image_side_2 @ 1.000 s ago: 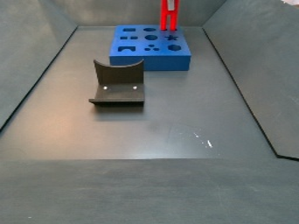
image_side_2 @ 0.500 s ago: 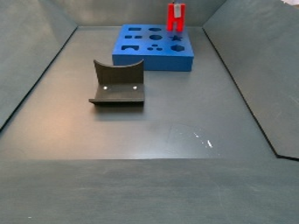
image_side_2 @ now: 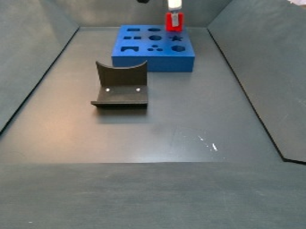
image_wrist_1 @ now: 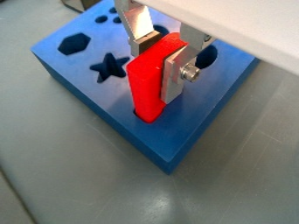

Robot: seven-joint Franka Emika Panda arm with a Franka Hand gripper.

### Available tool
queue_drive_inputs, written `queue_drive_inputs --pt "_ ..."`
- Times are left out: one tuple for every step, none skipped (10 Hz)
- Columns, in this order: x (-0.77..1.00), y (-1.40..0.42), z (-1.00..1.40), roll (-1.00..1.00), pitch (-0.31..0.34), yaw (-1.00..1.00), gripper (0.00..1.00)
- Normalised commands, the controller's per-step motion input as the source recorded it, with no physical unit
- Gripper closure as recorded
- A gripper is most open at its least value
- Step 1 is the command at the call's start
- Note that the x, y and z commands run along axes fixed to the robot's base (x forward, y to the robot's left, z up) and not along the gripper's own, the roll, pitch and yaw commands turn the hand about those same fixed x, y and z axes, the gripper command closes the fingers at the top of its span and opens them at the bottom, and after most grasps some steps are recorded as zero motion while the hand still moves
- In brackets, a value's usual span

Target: Insert the square-circle object.

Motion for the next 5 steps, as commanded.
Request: queue_drive_inputs --pt "0.00 0.00 -0.53 -0.11 -0.363 0.00 1.00" --pt "-0.03 -0.01 -0.33 -0.16 -0.443 0.00 1.00" --pt "-0.21 -0.04 -0.23 -0.17 -0.477 0.00 1.00" --pt "-0.08 0.00 -0.24 -0.08 -0.250 0.00 1.00" --pt "0.00 0.00 0.00 0.00 0.000 0.00 1.00"
